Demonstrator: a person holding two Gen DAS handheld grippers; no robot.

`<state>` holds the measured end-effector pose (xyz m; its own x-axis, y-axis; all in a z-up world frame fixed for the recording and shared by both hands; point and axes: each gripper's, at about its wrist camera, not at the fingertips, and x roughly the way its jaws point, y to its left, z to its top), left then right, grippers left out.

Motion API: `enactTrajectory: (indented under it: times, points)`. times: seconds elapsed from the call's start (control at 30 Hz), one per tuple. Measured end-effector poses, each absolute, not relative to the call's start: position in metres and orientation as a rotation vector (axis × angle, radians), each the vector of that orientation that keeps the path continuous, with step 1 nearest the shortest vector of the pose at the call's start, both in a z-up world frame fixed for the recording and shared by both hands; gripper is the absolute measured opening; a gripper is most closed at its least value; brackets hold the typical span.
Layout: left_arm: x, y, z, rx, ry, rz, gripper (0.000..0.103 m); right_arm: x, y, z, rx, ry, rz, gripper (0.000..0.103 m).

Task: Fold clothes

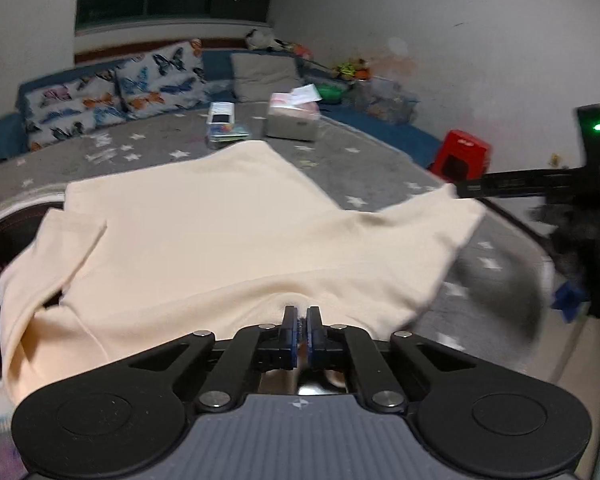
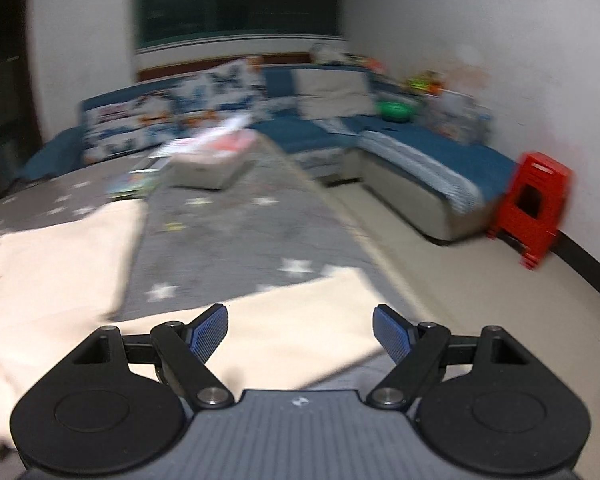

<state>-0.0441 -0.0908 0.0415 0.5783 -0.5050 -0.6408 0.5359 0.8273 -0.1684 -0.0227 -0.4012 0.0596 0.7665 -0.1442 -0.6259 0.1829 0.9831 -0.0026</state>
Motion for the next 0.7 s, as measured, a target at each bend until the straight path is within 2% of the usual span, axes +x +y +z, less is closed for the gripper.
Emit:
enactTrajectory:
  times: [0.4, 0.7]
  points:
    - [-0.061, -0.051, 0.054, 0.039, 0.717, -0.564, 0.007, -0.029, -0.277, 0.064, -0.154, 0.718, 0.3, 0.082]
    - [-0.047, -0.03, 0.025, 0.056, 0.815, -0.457, 0.008, -0.05, -0.22, 0.041, -0.306, 0.76, 0.492, 0.082]
